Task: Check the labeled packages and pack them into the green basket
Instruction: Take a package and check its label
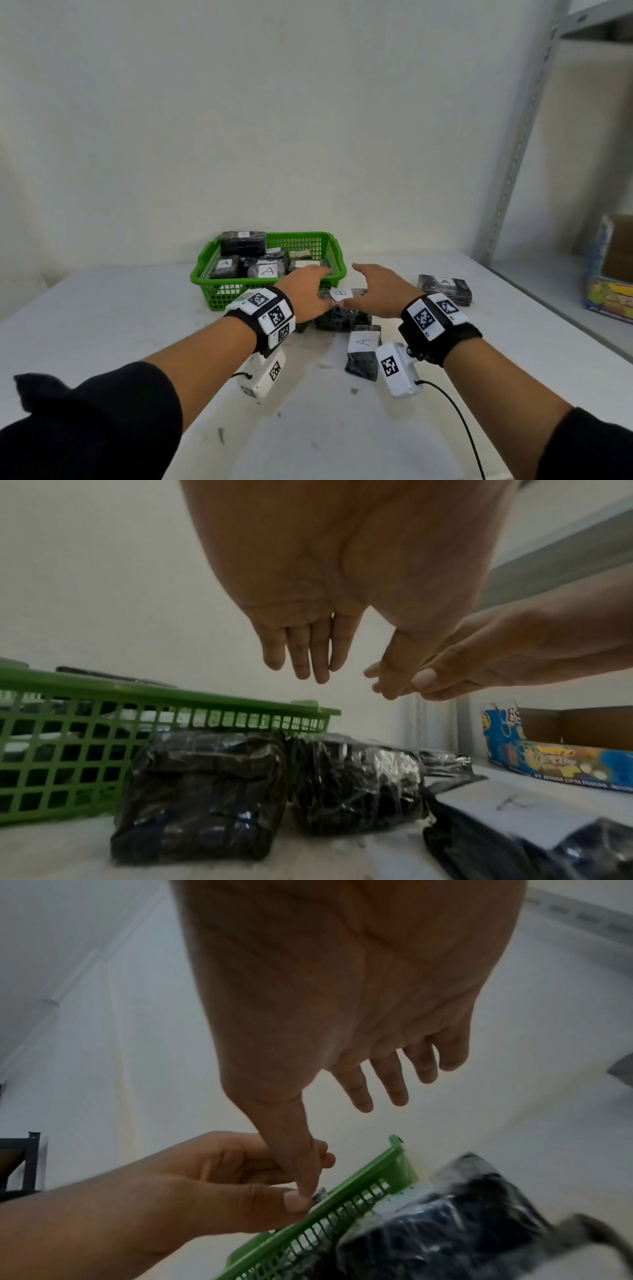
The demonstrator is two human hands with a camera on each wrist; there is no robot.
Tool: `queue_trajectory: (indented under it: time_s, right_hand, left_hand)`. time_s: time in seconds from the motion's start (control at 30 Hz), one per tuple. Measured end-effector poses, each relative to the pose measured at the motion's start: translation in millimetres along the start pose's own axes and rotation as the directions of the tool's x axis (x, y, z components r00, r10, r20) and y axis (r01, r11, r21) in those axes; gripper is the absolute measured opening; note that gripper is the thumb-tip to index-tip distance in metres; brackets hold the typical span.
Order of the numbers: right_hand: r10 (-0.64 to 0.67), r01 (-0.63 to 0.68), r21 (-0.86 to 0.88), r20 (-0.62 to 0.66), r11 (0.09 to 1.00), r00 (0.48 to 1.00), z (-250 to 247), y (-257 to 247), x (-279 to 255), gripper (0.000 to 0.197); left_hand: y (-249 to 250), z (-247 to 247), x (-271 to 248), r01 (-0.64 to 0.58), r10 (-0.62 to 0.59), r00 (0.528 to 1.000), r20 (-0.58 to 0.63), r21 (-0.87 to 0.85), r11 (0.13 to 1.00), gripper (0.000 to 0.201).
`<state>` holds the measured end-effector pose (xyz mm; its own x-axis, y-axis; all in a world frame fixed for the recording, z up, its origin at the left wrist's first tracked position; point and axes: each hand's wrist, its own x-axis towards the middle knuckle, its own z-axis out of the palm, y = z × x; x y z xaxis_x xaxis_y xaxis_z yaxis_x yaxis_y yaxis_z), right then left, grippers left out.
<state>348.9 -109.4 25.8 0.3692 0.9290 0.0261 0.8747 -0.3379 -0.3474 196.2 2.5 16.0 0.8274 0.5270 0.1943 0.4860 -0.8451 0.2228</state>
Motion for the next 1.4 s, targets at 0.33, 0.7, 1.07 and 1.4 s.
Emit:
queue_trajectory:
  time_s: [0.33, 0.7, 1.07, 1.4]
  right_hand:
    - [0.09, -0.095, 0.045, 0.117, 0.994, 0.989, 21.9, 37.7, 8.5, 0.097]
    - [0.107, -0.123, 0.19, 0.093, 0.974, 0.99, 32.7, 49.4, 31.0, 0.08]
    - [0.018, 0.006, 0.545, -0.039, 0.838, 0.999, 12.5, 67.5, 4.8, 0.064]
    - [-0.004, 0.089, 0.754, -0.114, 0.651, 0.993, 6.9, 41.6, -18.3, 0.078]
  left_hand:
    - [3.2, 41.0, 10.6, 0.107, -0.121, 0.985, 0.122, 0.119, 0.987, 0.083]
    - [-0.7, 53.8, 24.5, 0.13, -0.156, 0.986, 0.063, 0.302, 0.944, 0.076]
    - [0.3, 39.0, 10.0, 0.074, -0.09, 0.994, -0.055, -0.244, 0.967, 0.079]
    - [-5.9, 24.3, -8.3, 0.011, -0.102, 0.991, -0.088, -0.701, 0.713, 0.081]
